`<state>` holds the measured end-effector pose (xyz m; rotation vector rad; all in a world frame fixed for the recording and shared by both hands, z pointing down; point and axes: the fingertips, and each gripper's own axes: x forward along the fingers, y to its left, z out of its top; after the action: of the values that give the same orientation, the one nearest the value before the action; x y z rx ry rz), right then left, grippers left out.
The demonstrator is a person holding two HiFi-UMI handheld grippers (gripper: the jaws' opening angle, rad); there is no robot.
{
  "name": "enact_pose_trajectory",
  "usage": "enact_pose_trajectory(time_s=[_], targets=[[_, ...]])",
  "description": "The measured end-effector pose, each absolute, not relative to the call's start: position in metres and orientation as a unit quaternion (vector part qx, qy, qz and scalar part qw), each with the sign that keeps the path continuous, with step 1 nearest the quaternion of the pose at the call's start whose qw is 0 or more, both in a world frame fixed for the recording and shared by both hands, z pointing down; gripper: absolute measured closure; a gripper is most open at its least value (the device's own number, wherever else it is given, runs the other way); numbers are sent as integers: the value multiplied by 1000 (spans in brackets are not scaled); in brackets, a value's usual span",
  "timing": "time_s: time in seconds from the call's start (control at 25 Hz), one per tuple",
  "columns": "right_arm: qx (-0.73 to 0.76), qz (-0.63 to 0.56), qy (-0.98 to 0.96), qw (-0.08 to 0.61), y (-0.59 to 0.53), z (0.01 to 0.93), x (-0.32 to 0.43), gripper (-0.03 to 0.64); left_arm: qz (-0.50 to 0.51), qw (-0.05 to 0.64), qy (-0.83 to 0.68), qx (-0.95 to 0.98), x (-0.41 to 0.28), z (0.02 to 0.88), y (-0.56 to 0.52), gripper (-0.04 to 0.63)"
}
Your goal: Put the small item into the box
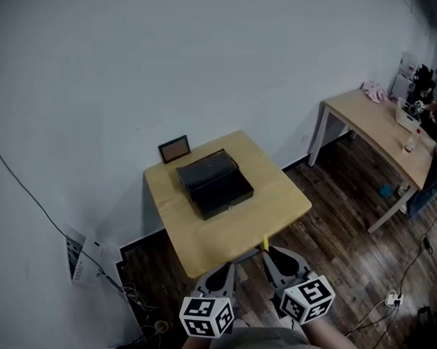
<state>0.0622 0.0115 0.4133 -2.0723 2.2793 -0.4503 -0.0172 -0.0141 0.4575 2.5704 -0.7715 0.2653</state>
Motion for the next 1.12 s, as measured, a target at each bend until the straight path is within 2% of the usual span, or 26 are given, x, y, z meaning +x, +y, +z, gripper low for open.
enact_pose_trajectory(time_s=[0.56,1.12], targets=[[-673,-139,726,14,-74,416,50,574,102,232,-269,929,-35,470,-92,592],[-665,-134,734,15,-128,421,86,574,114,247,-303,913,-23,491,-138,592]])
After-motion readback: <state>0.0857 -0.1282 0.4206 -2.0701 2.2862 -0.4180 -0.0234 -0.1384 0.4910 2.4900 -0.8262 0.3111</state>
